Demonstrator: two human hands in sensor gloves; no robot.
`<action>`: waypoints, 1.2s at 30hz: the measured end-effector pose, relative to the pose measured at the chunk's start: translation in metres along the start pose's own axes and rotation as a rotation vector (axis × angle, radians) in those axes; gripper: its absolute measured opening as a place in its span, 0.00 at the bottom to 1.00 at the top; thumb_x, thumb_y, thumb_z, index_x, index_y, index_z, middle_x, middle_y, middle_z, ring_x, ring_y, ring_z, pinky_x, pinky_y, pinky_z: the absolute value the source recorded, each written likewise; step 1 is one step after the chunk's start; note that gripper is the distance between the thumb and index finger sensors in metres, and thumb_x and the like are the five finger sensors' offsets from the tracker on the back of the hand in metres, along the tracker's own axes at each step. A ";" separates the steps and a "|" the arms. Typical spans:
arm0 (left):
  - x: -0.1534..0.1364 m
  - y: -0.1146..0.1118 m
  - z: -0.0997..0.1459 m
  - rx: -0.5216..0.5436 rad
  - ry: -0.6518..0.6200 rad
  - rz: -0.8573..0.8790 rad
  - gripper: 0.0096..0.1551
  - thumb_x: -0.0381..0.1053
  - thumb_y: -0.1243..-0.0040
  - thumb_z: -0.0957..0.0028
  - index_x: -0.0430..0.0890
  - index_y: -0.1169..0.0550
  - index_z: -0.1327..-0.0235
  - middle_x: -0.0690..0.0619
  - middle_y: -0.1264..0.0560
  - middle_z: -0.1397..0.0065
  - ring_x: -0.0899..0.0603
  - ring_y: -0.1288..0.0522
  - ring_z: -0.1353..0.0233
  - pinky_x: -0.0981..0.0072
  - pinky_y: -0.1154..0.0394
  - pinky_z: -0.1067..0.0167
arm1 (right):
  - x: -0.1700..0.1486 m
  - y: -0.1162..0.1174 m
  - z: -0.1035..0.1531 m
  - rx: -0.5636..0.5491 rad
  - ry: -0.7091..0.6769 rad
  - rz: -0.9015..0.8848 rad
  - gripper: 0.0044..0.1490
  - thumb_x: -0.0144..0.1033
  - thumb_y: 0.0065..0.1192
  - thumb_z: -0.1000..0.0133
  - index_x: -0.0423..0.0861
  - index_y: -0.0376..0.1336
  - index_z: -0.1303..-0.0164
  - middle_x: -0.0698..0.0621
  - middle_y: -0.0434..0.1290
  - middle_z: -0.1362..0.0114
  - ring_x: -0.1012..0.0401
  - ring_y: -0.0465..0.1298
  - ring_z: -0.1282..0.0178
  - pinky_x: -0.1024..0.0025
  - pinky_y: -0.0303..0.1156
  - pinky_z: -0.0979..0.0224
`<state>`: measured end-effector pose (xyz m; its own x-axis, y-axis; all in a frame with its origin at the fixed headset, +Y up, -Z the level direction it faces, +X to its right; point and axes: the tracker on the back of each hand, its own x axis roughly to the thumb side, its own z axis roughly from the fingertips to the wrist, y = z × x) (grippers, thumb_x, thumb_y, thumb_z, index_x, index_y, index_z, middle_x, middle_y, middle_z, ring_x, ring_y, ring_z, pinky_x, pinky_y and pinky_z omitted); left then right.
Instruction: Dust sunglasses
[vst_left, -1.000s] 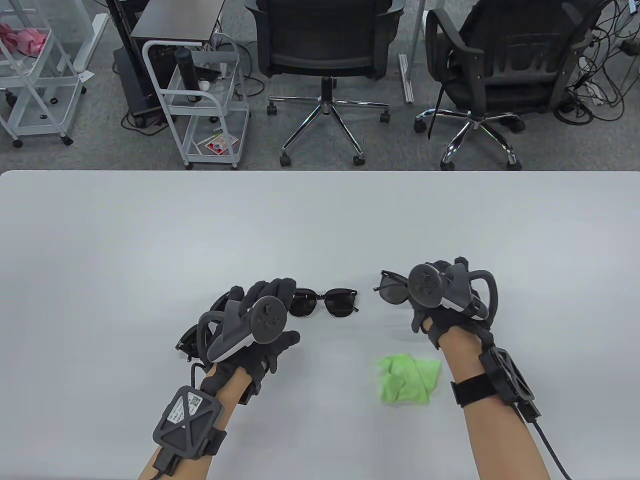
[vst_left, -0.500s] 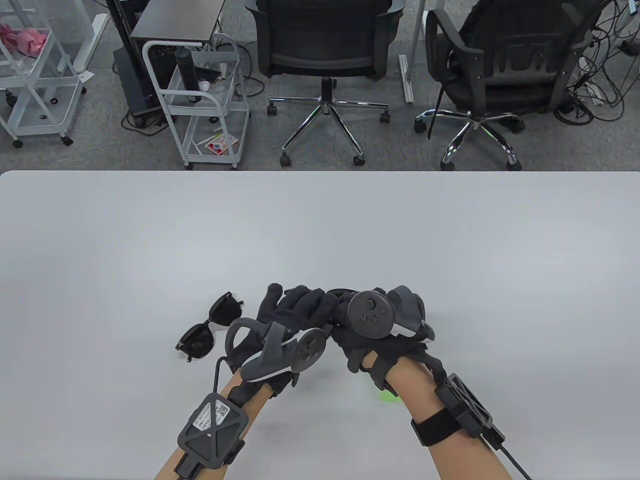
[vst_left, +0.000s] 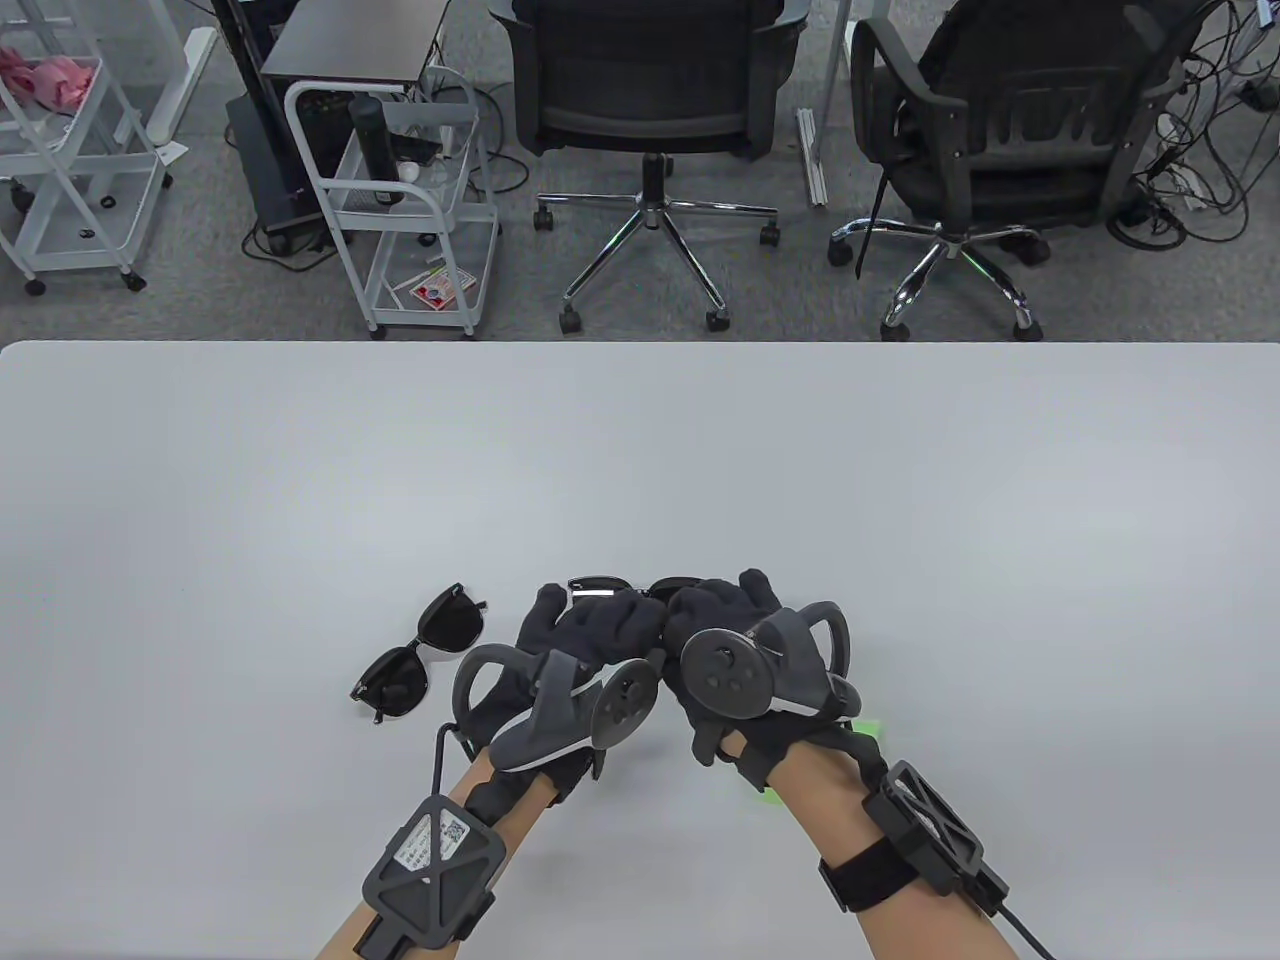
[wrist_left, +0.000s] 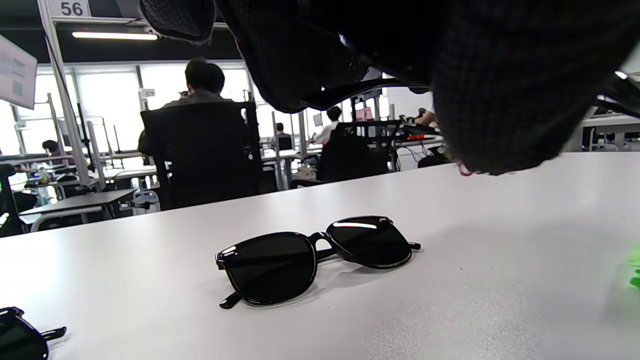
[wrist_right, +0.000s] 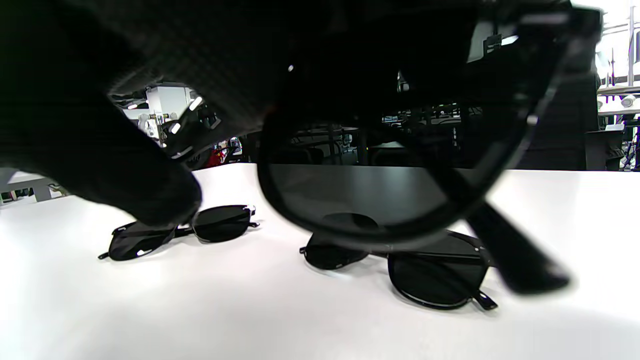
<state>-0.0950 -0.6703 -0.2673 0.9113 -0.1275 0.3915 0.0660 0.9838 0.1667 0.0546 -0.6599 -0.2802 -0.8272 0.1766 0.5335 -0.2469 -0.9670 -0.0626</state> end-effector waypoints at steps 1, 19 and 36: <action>0.000 0.000 0.000 0.011 -0.007 -0.023 0.55 0.70 0.23 0.74 0.65 0.36 0.29 0.66 0.31 0.23 0.52 0.23 0.24 0.46 0.36 0.23 | 0.000 0.000 0.000 -0.005 0.001 -0.003 0.28 0.42 0.76 0.52 0.38 0.74 0.48 0.40 0.73 0.29 0.38 0.73 0.30 0.31 0.57 0.31; -0.058 -0.030 0.000 -0.287 0.133 0.936 0.57 0.78 0.43 0.65 0.53 0.43 0.25 0.56 0.33 0.22 0.46 0.23 0.23 0.45 0.35 0.25 | -0.066 -0.014 0.019 -0.239 0.201 -0.661 0.38 0.46 0.63 0.45 0.38 0.63 0.28 0.35 0.66 0.22 0.34 0.67 0.27 0.30 0.56 0.31; -0.046 -0.032 0.000 -0.354 0.031 0.946 0.56 0.78 0.42 0.65 0.56 0.44 0.25 0.58 0.35 0.21 0.47 0.23 0.23 0.43 0.36 0.25 | -0.062 -0.002 0.013 -0.125 0.202 -0.708 0.26 0.39 0.68 0.49 0.39 0.75 0.45 0.38 0.76 0.31 0.38 0.77 0.34 0.31 0.62 0.33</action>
<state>-0.1391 -0.6958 -0.2910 0.6620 0.7225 0.1995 -0.5765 0.6609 -0.4805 0.1126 -0.6715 -0.3024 -0.5227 0.7914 0.3169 -0.8006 -0.5834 0.1365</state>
